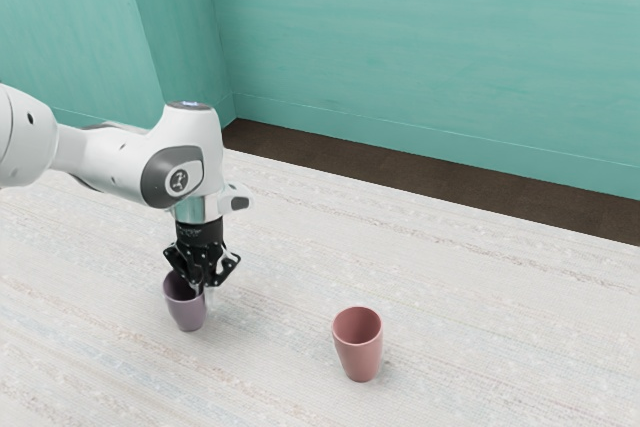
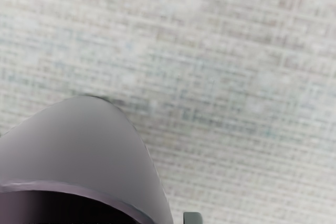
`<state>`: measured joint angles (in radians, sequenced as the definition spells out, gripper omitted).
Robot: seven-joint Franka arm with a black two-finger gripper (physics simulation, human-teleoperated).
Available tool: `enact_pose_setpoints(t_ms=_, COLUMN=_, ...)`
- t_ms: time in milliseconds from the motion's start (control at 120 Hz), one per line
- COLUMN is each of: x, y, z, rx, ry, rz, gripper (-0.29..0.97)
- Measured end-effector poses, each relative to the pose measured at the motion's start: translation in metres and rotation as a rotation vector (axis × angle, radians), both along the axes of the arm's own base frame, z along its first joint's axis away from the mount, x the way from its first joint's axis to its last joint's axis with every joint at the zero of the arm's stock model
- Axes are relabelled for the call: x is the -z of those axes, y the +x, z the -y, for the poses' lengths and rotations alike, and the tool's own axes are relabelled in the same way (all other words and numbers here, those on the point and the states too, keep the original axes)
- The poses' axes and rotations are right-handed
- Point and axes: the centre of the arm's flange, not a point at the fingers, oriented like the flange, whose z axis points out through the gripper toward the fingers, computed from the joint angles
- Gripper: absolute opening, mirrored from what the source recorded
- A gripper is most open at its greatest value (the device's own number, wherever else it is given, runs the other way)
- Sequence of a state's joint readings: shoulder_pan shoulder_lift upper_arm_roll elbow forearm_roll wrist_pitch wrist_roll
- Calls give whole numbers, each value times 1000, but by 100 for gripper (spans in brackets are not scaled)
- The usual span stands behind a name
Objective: Place the left cup onto the right cup
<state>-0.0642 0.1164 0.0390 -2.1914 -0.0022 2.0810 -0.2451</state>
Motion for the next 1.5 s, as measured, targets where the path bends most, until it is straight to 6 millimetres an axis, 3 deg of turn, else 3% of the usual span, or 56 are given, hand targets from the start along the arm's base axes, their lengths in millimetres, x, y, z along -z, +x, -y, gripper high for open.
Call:
enact_pose_setpoints(t_ms=392, x=-11, y=0, z=-1, rx=-32, ry=13, rz=15, gripper=-10)
enact_pose_setpoints(t_ms=650, x=-46, y=-2, z=7, rx=-37, ry=17, rz=53, gripper=-10)
enact_pose_setpoints(t_ms=1100, x=-127, y=9, z=46, rx=-91, ry=39, rz=70, gripper=-10)
enact_pose_setpoints(t_ms=1500, x=-155, y=15, z=103, rx=-157, ry=61, rz=74, gripper=-10)
